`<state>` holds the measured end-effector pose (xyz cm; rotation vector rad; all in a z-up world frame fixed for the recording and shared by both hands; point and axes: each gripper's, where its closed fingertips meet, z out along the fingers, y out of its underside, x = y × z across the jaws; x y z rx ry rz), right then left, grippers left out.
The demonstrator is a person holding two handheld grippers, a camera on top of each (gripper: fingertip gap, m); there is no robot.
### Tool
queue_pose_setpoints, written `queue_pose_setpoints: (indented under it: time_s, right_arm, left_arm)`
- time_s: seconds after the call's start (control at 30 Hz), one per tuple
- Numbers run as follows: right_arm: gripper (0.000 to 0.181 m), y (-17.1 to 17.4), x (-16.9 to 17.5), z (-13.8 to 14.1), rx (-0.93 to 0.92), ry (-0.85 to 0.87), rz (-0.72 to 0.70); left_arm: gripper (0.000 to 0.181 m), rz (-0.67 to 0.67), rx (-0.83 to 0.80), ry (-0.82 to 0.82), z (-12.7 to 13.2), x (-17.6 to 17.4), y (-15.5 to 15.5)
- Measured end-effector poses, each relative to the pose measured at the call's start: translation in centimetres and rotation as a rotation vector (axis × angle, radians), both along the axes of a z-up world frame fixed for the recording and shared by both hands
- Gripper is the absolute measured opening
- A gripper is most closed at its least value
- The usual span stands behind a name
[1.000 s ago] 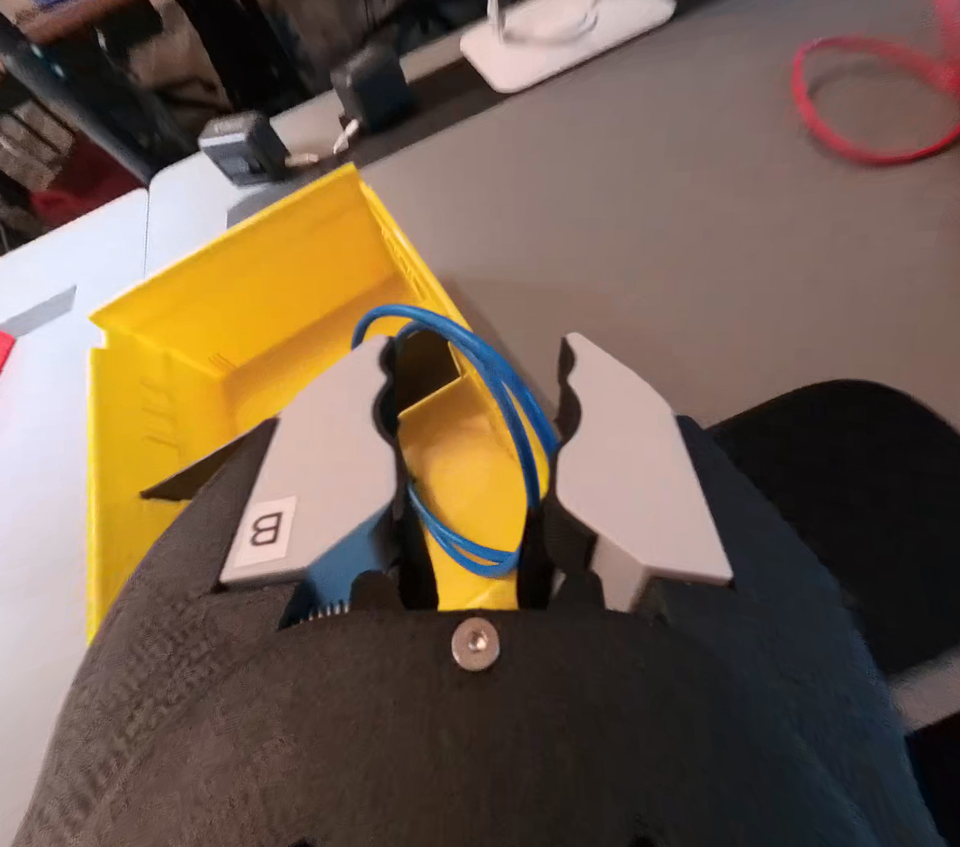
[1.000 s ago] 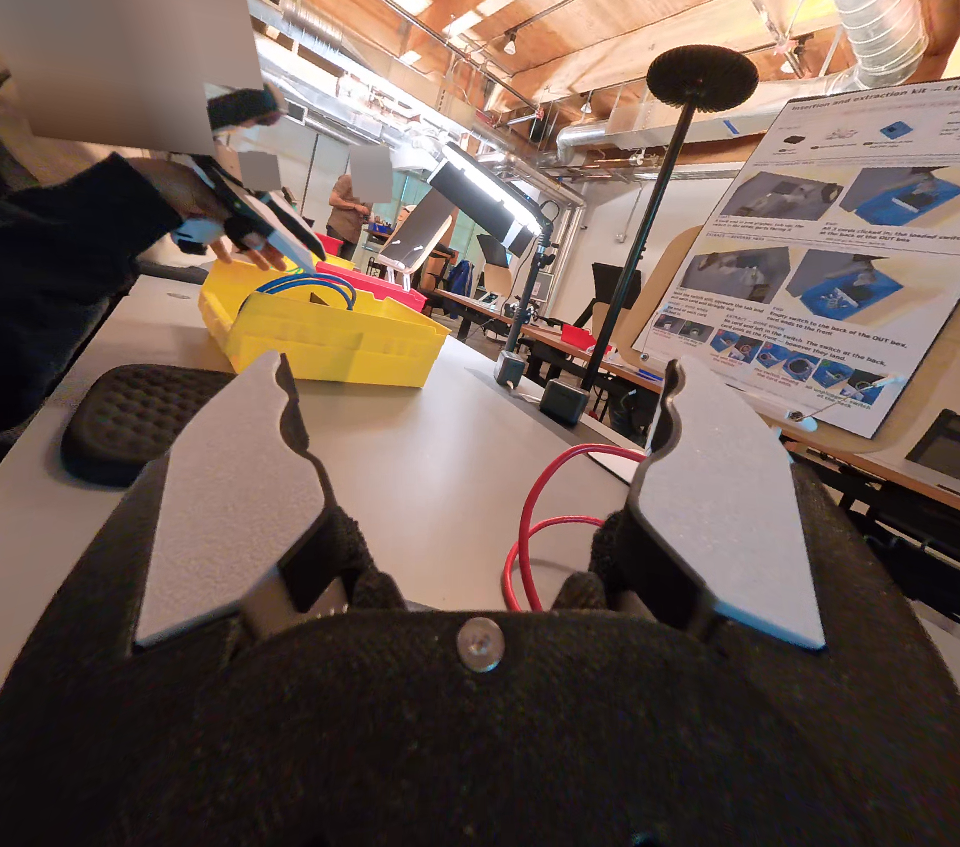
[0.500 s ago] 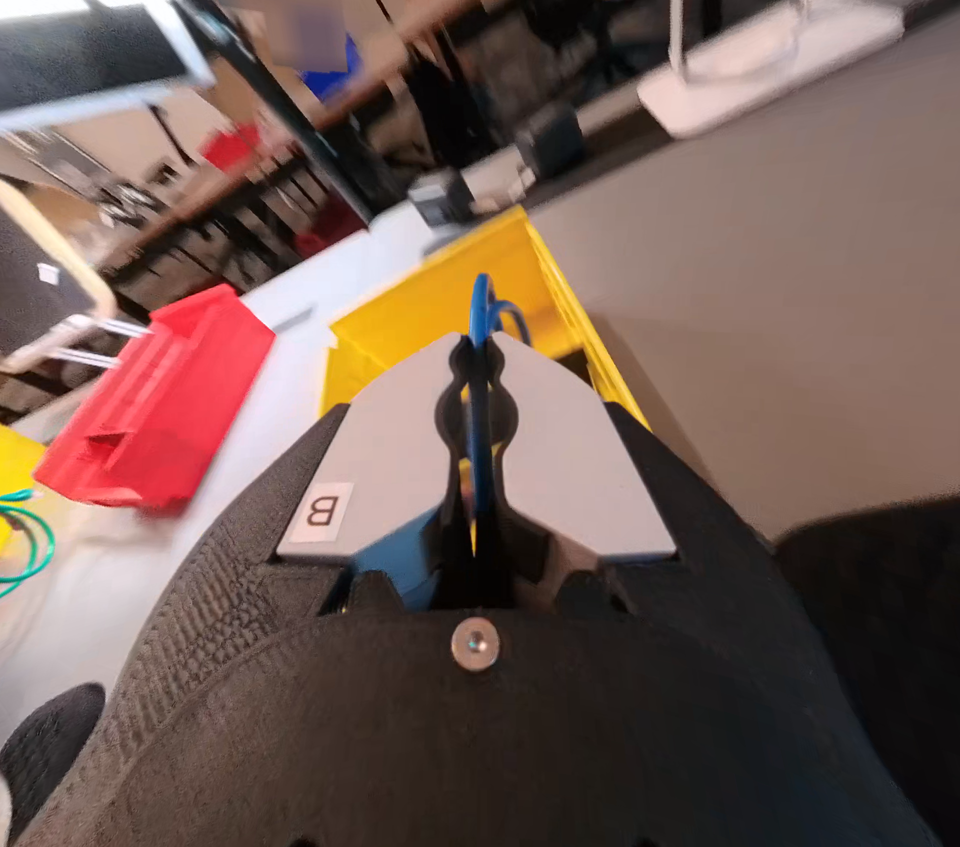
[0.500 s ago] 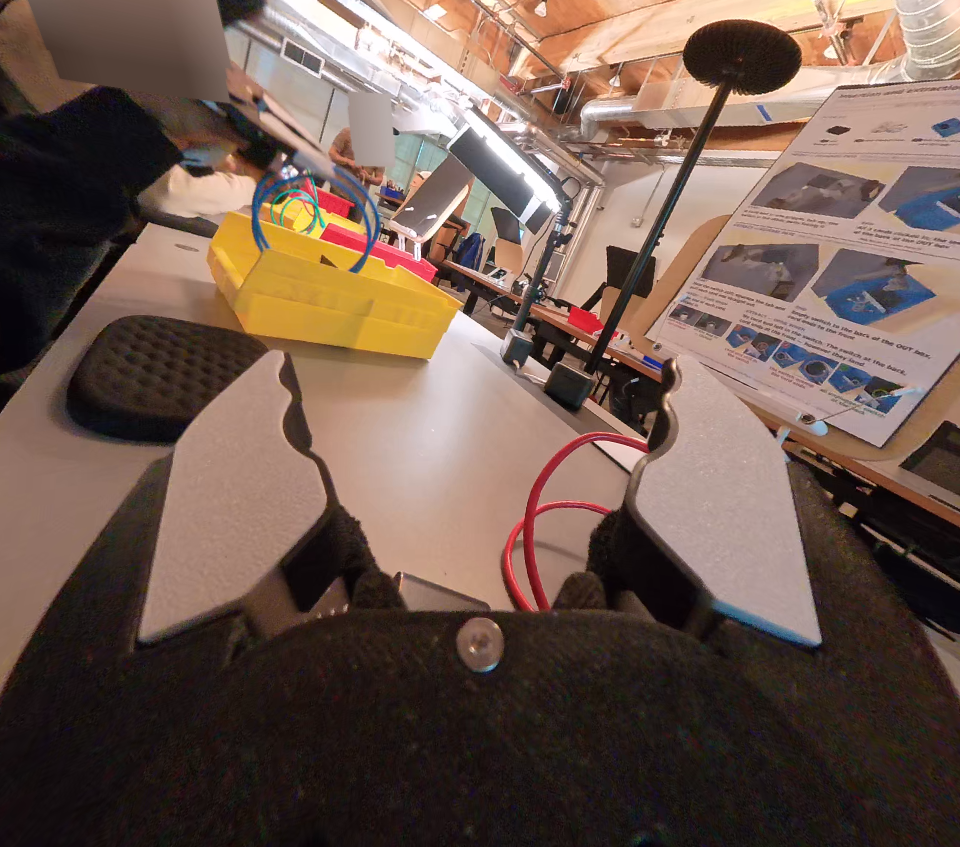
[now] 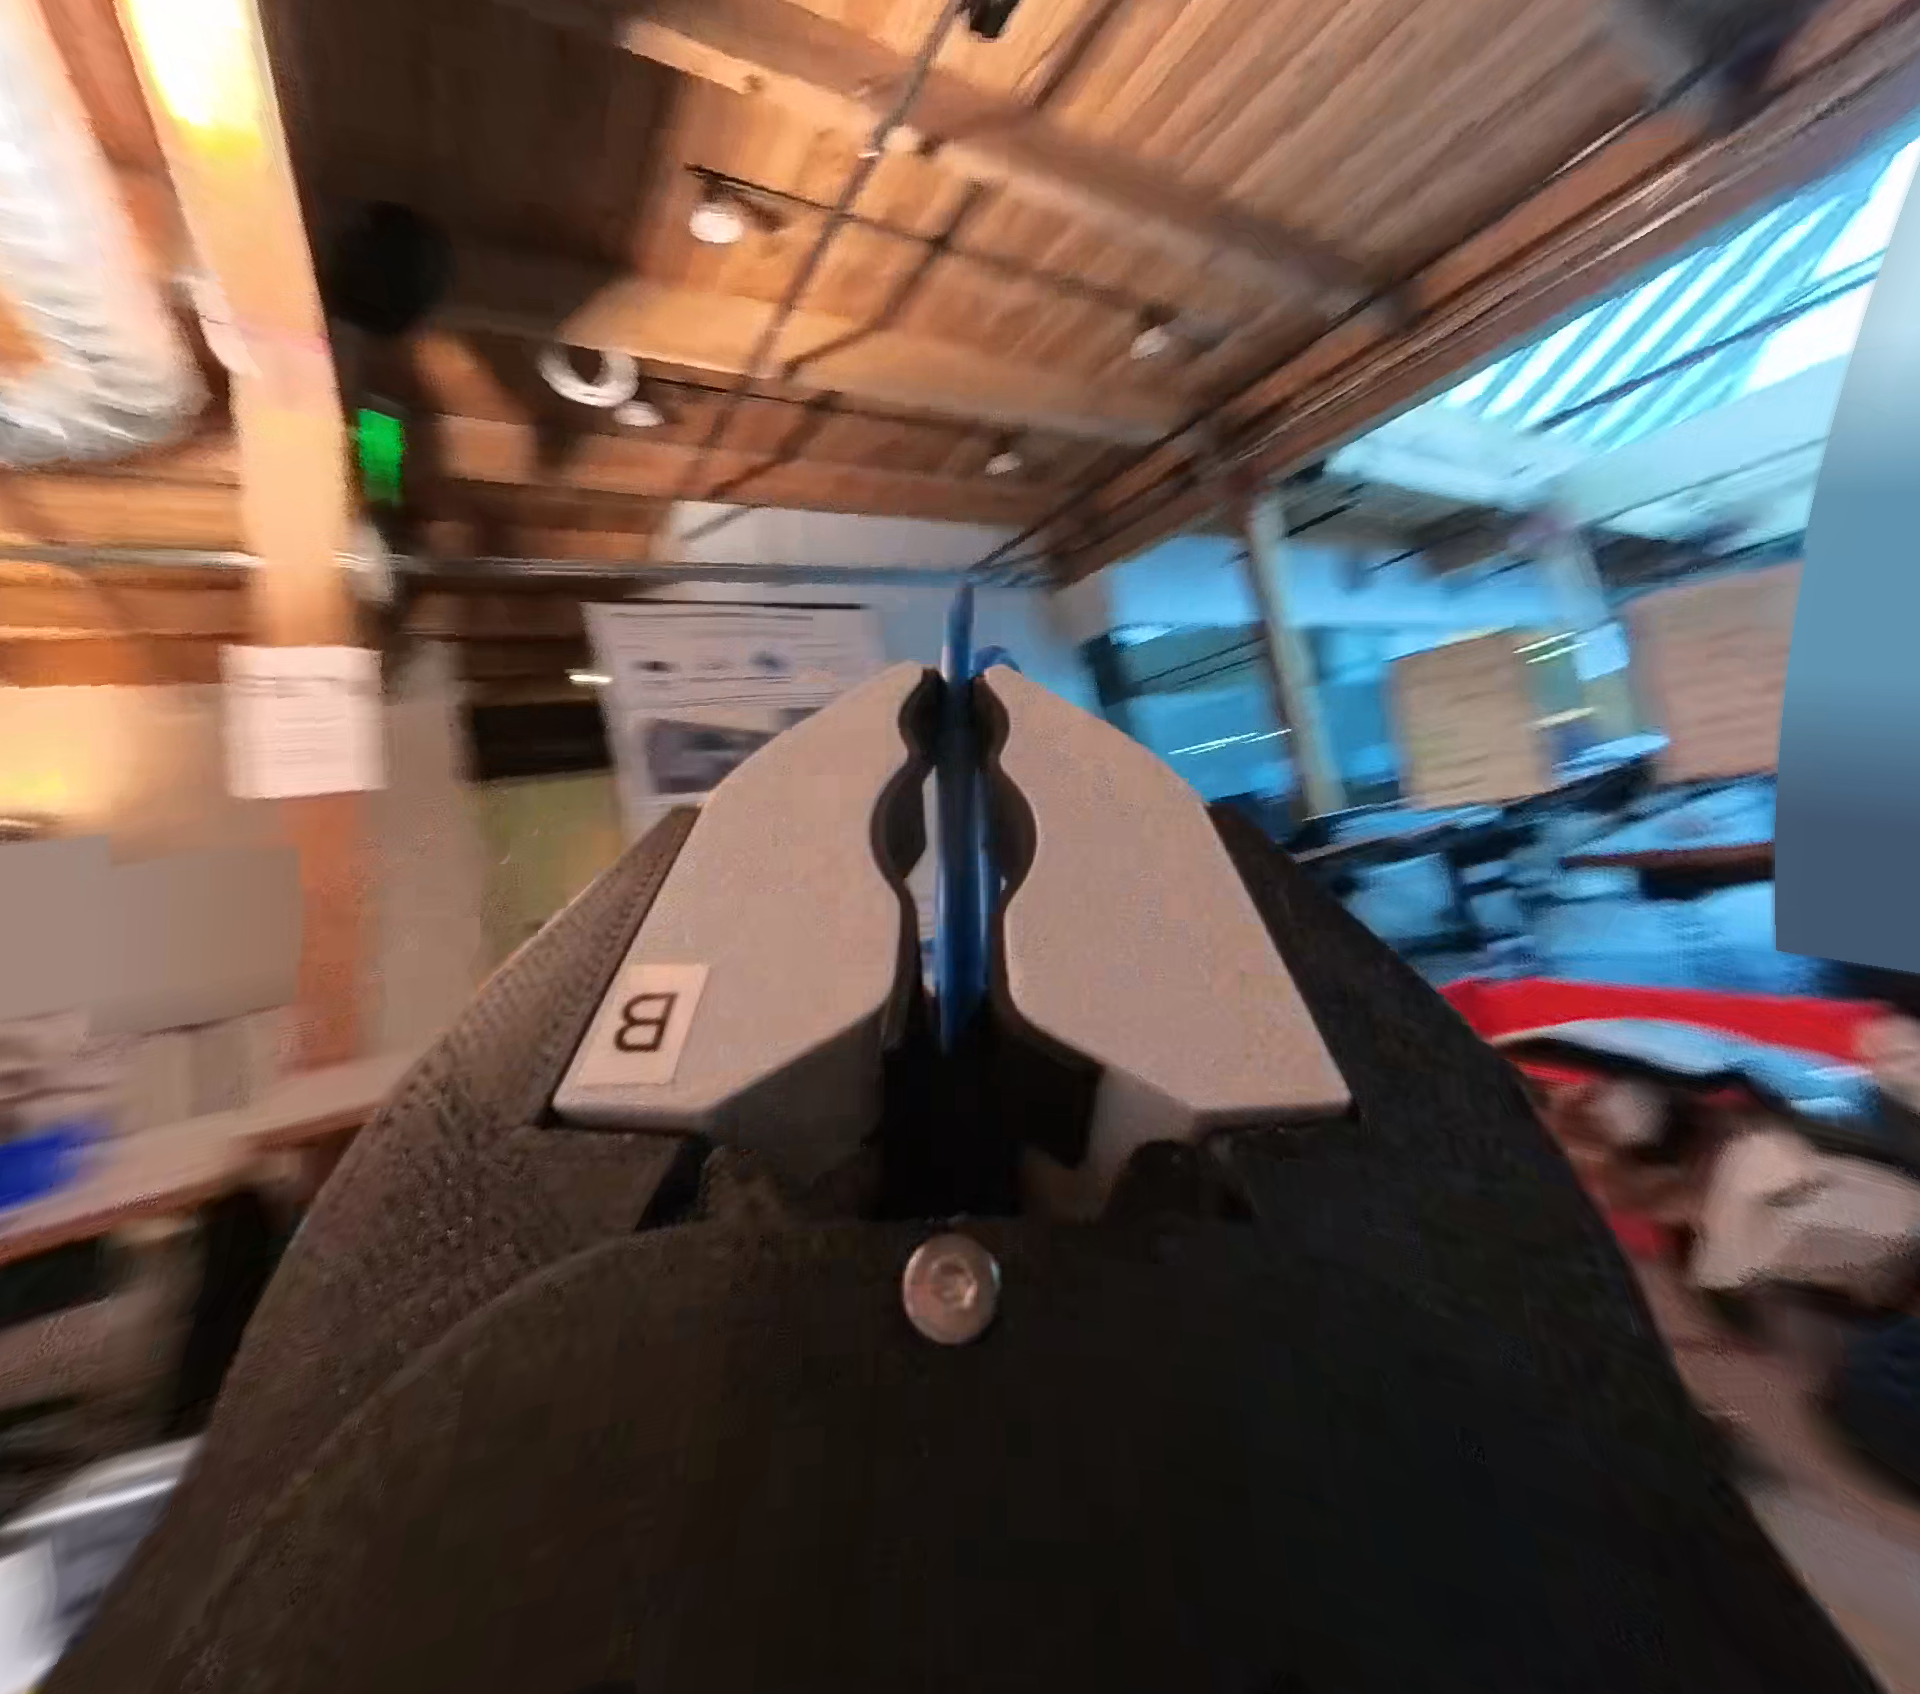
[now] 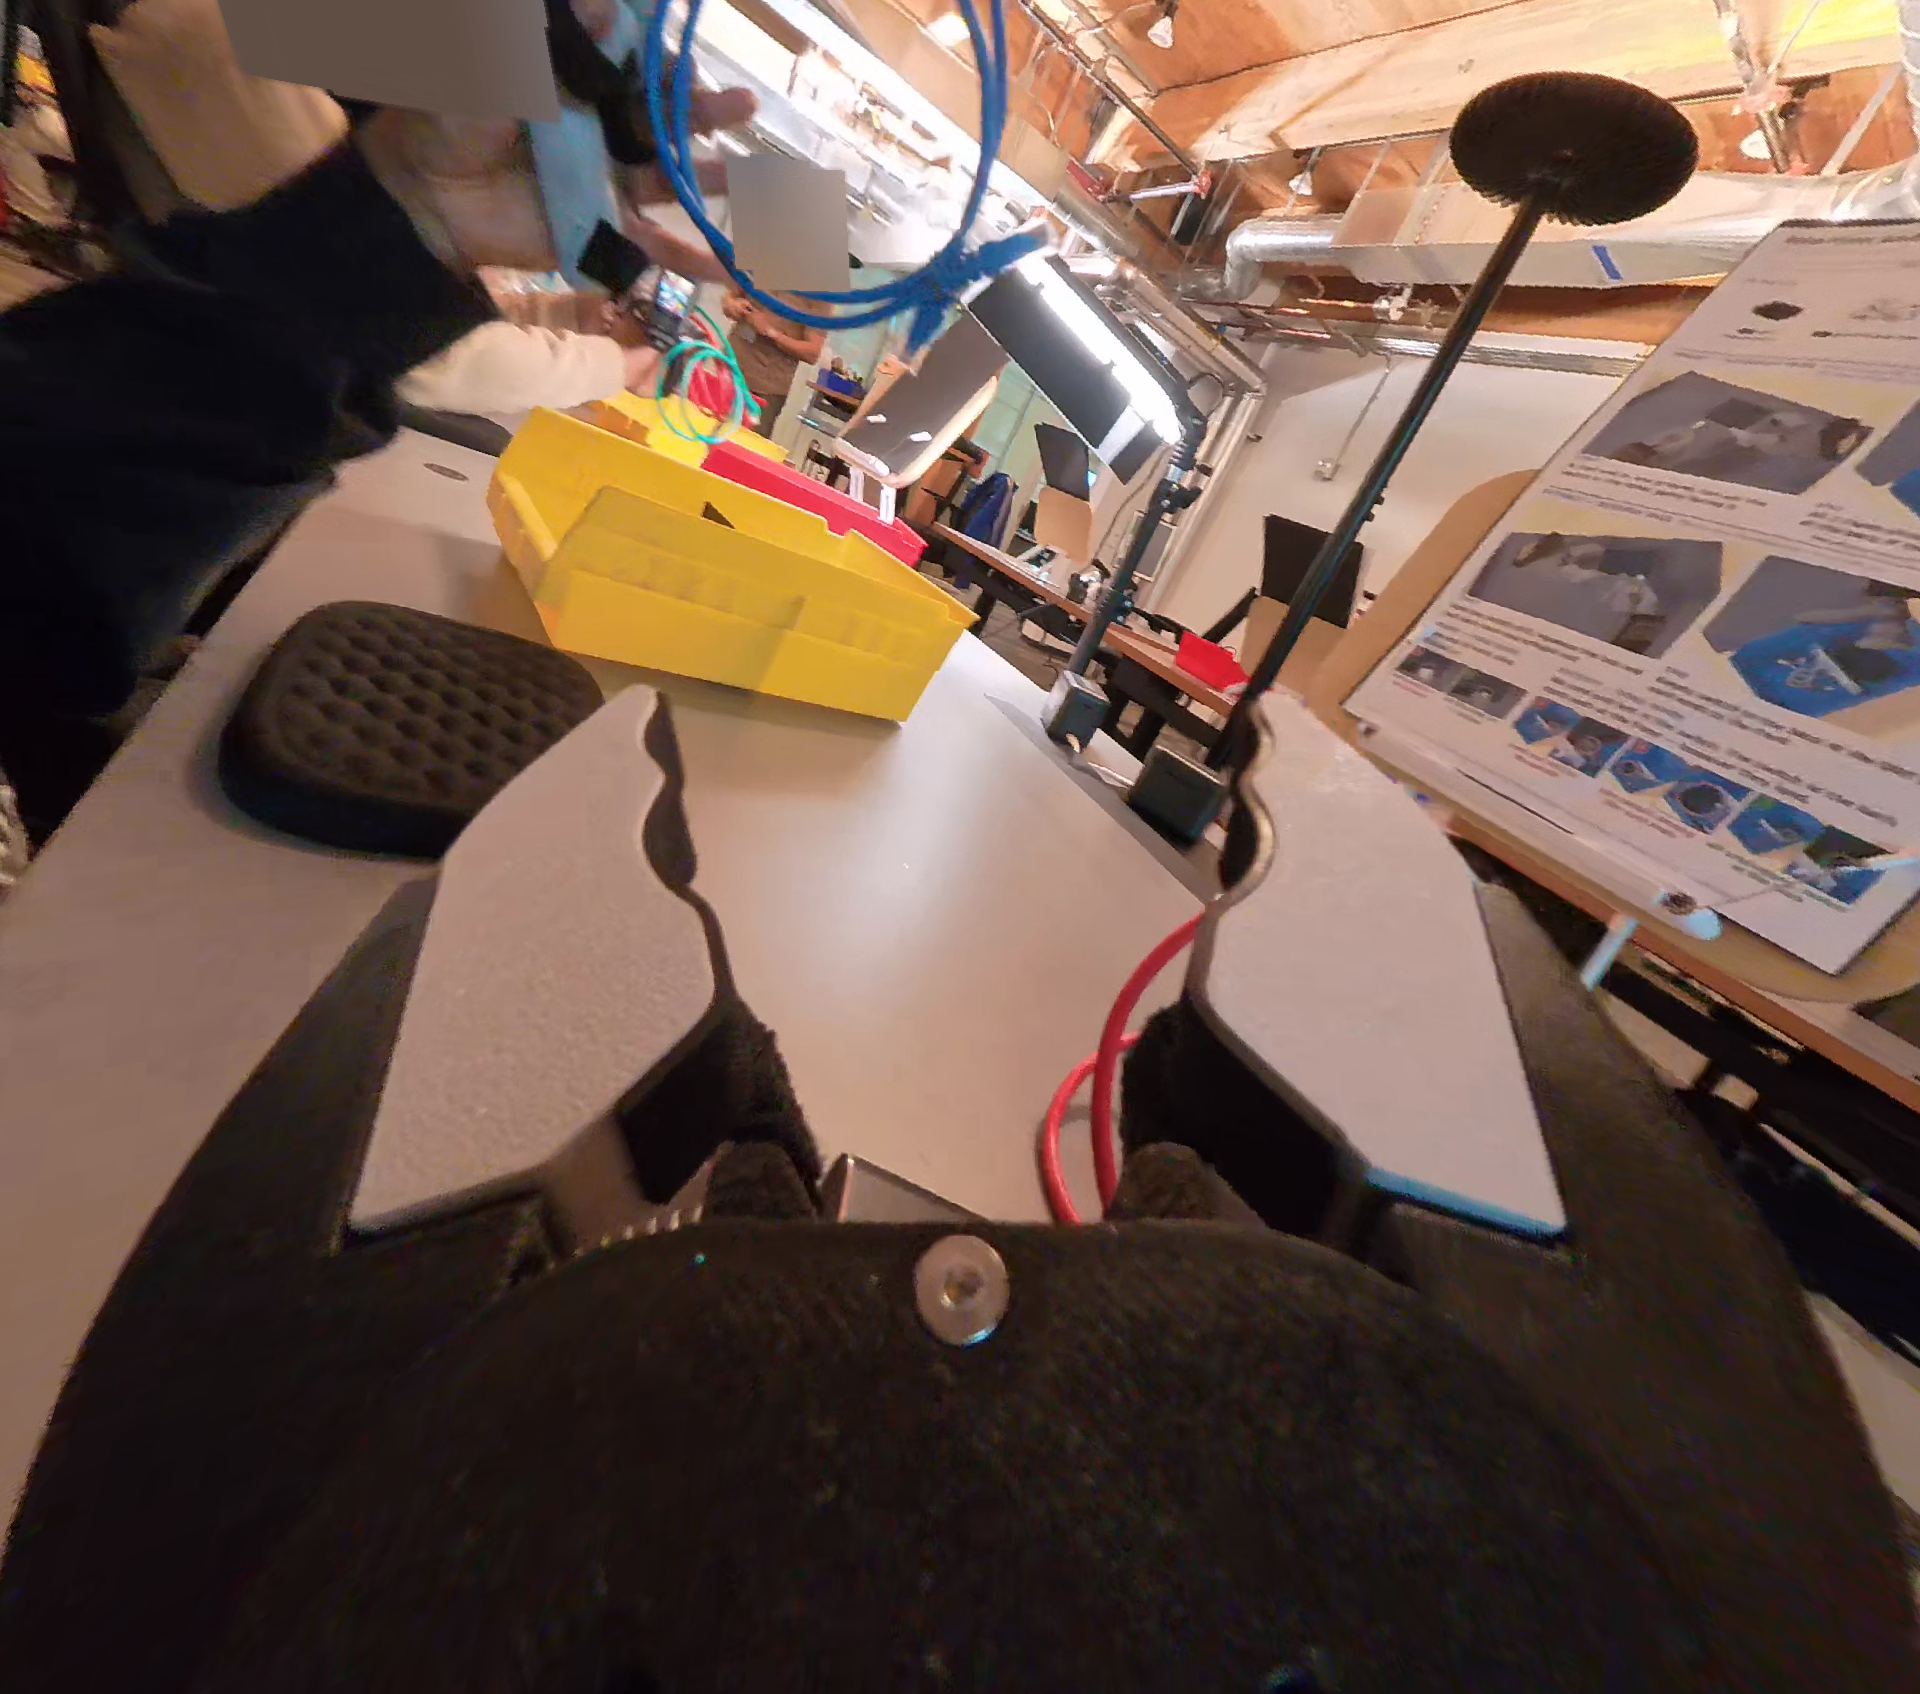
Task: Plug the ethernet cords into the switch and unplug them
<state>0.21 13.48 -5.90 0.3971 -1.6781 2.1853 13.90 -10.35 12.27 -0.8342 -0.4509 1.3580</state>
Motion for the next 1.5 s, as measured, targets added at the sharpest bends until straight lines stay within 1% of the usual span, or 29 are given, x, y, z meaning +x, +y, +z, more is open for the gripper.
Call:
queue_pose_setpoints:
  time_s: [0.07, 0.13, 0.17, 0.23, 0.3, 0.4, 0.53, 0.6, 0.73, 0.8, 0.97, 1.0, 1.03, 1.17, 1.27, 1.33, 1.43, 1.47, 1.5]
  right_arm:
    - [0.084, 0.2, 0.6, 0.4, -0.019, -0.014, 0.036]
    - [0.069, 0.6, 0.8, 0.8, -0.040, -0.034, 0.061]
    - [0.063, 0.8, 0.9, 0.9, -0.051, -0.039, 0.075]
    - [0.058, 1.3, 1.4, 1.4, -0.080, -0.039, 0.114]
    - [0.058, 1.7, 2.1, 1.9, -0.112, -0.042, 0.167]
    - [0.057, 1.4, 2.7, 1.5, -0.077, -0.059, 0.215]
    - [0.054, 0.6, 3.0, 0.3, -0.002, -0.031, 0.206]
    - [0.048, 0.3, 3.0, -0.4, 0.040, -0.005, 0.197]
    - [0.043, 0.0, 3.9, -1.2, 0.097, 0.008, 0.238]
    - [0.034, -0.1, 4.2, -1.7, 0.125, 0.040, 0.242]
    - [0.033, -0.8, 4.6, -3.6, 0.235, 0.106, 0.230]
    - [0.025, -0.9, 4.9, -3.9, 0.252, 0.121, 0.235]
    - [0.020, -0.9, 5.1, -4.1, 0.262, 0.137, 0.239]
    - [0.019, -0.9, 5.7, -4.1, 0.268, 0.158, 0.259]
    - [0.018, -0.7, 5.7, -3.6, 0.248, 0.194, 0.232]
    - [0.017, -0.6, 5.4, -3.1, 0.228, 0.238, 0.186]
    - [0.017, -0.5, 4.7, -1.9, 0.177, 0.323, 0.081]
    - [0.016, -0.4, 4.3, -1.5, 0.162, 0.350, 0.033]
    - [0.016, -0.3, 4.0, -1.1, 0.145, 0.376, -0.011]
  left_arm:
    - [0.005, -0.230, 0.058, -0.034, -0.5, -1.2, 2.8]
    - [0.006, -0.404, 0.080, -0.090, -1.6, -2.8, 5.6]
    - [0.006, -0.471, 0.081, -0.120, -2.2, -3.6, 6.9]
    - [0.006, -0.584, 0.069, -0.204, -3.6, -4.9, 9.5]
    - [0.006, -0.642, 0.042, -0.263, -4.9, -5.8, 11.5]
    - [0.005, -0.673, -0.021, -0.312, -6.2, -6.3, 13.5]
    - [0.005, -0.715, -0.065, -0.359, -7.3, -6.4, 15.0]
    - [0.006, -0.733, -0.085, -0.371, -7.7, -6.3, 15.4]
    - [0.006, -0.758, -0.131, -0.388, -8.3, -6.1, 16.2]
    - [0.006, -0.767, -0.166, -0.407, -8.7, -5.9, 16.6]
    - [0.006, -0.778, -0.234, -0.425, -9.5, -5.5, 17.3]
    - [0.006, -0.783, -0.239, -0.426, -9.5, -5.4, 17.4]
    - [0.006, -0.784, -0.246, -0.427, -9.6, -5.4, 17.4]
    - [0.006, -0.787, -0.279, -0.430, -9.8, -5.1, 17.4]
    - [0.006, -0.771, -0.297, -0.418, -9.8, -5.1, 17.0]
    - [0.006, -0.747, -0.317, -0.401, -9.6, -4.9, 16.4]
    - [0.009, -0.658, -0.365, -0.340, -9.2, -4.9, 15.4]
    - [0.018, -0.618, -0.370, -0.304, -8.9, -4.9, 14.9]
    - [0.035, -0.580, -0.349, -0.261, -8.3, -5.0, 14.2]
